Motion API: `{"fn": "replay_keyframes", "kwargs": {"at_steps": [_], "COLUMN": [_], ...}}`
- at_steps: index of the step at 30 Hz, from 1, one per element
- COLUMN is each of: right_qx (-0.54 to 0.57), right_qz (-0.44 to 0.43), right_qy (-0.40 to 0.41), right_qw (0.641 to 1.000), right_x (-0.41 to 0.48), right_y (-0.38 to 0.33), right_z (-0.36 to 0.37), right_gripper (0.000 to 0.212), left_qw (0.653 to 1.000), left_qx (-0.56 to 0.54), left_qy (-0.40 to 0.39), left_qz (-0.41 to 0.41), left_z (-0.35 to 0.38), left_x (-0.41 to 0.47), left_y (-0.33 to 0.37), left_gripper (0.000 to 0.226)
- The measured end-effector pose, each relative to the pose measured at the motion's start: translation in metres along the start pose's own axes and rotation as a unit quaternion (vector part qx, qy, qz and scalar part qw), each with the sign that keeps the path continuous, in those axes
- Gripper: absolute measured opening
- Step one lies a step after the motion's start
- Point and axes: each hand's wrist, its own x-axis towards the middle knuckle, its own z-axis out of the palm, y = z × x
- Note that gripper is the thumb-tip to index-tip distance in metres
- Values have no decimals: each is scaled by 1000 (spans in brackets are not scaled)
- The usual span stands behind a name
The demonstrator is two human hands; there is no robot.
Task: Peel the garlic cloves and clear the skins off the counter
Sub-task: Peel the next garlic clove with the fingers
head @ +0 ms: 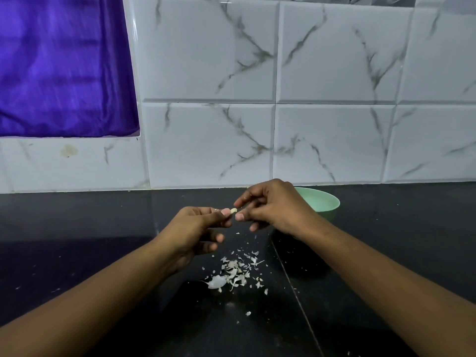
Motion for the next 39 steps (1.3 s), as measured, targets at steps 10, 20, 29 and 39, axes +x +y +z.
{"fn": "replay_keyframes", "kwargs": {"at_steps": [10, 20, 29, 39], "right_qx": [-10, 72, 182, 238], "right_qz": [-92, -64, 38, 86], "right_qy": [49, 19, 2, -13], "right_qw": [995, 995, 983, 967], "right_x": [0, 0, -1, -1], "right_y": [4, -2, -4, -3], "right_z": [9, 11, 12, 8], "right_gripper": [10, 9, 3, 4], "left_qw": [999, 992, 987, 974], "left_qx": [6, 0, 51, 121], "left_qy": [7, 41, 41, 38], "left_qz": [42, 118, 148, 189], "left_z": [2, 2, 1, -7], "left_x": [-3, -3, -1, -2], "left_y": [3, 2, -2, 2], "left_gripper": [8, 7, 9, 7]}}
